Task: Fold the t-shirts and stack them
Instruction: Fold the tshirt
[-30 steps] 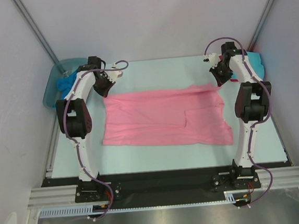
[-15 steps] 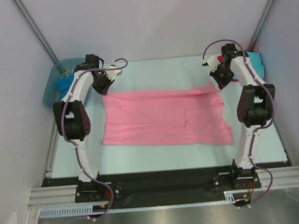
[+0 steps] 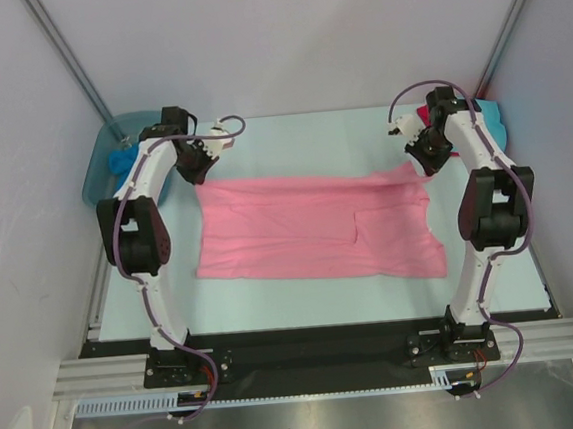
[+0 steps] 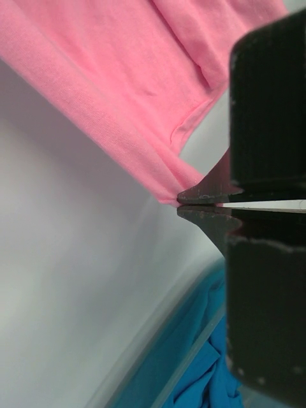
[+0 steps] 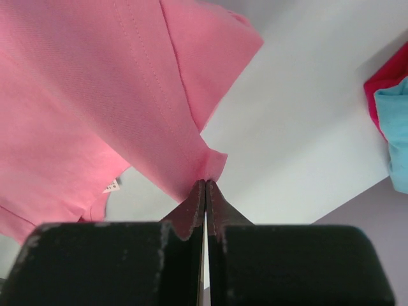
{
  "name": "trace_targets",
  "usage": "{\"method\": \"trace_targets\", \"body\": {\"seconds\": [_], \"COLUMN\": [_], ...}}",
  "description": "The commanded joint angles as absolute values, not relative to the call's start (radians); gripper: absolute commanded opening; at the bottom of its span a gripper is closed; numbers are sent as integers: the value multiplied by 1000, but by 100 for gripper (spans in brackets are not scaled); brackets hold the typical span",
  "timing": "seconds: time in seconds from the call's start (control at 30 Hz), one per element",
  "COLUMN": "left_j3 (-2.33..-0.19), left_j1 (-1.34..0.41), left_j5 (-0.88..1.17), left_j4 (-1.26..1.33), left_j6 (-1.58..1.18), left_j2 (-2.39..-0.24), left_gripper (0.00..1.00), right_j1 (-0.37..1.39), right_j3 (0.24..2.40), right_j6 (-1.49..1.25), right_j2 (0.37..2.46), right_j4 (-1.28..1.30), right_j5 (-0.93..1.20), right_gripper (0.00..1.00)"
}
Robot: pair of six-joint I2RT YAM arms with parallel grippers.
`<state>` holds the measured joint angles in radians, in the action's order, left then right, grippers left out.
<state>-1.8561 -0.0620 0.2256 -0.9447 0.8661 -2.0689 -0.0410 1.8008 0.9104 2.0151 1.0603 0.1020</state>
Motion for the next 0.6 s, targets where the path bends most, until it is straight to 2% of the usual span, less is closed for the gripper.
{"method": "trace_targets", "body": {"seconds": [0.0, 0.23, 0.57], "left_j3": [-1830, -1749, -1738], "left_j1": [-49, -46, -37], "left_j5": [256, 267, 267], "left_j4": [-920, -923, -982], "left_j6": [928, 995, 1068], "left_j2": [-1980, -1936, -1921], "left_gripper": [0, 0, 0], "right_j1": [-43, -43, -18], "right_j3": [1801, 1764, 1642], "right_j6": [946, 982, 1012], "right_j2": [1933, 1884, 1796], "right_j4": [1106, 1149, 1183], "right_j5": [69, 48, 23], "right_gripper": [0, 0, 0]}}
